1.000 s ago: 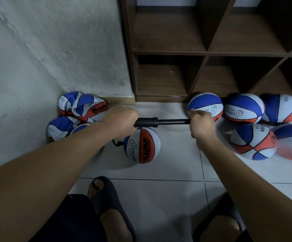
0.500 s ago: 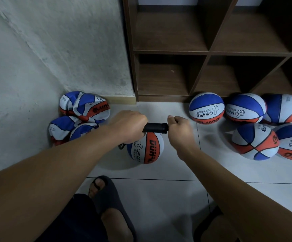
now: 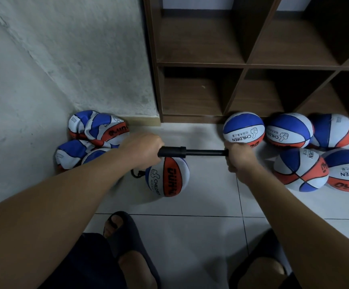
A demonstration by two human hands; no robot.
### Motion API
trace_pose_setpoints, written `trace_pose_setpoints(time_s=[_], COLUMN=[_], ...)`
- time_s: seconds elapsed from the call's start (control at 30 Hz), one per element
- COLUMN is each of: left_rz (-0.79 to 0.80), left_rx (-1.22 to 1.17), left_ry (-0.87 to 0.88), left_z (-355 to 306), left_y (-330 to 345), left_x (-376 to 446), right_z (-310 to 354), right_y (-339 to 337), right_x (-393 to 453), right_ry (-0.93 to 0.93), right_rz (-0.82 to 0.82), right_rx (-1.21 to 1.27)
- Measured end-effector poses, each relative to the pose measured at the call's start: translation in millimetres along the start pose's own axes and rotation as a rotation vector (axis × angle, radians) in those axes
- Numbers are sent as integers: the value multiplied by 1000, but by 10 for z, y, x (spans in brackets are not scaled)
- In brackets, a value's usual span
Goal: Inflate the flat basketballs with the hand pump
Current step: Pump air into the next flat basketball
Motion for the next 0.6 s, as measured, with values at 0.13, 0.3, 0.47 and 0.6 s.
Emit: trace_pose_setpoints(time_s=[0.13,0.3,0.47,0.6], left_rz=[-18,-39,-22,-16], left_rx=[48,36,15,-28], left_ry=[35,66,82,73], left_z=[-194,-312,-318,-275], left_y=[-2,-9,84,102], left_x=[2,46,0,-3], right_z=[-11,70,3,30], right_y=[179,358,502,494], right_x=[-303,-697,-772,-746], right_ry=[-110,-256,-268,-268], right_rz=[-169,-125,-30,-1], right_rx=[-8,-13,-64,-85])
Point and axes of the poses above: each hand's wrist, its own x-axis towards the middle knuckle, its own y-axis out of the palm, z = x × y, the point moved 2 cm from there along x, towards the middle knuckle, and after that the axes turned 12 degrees about -z, right-handed, at the moved point
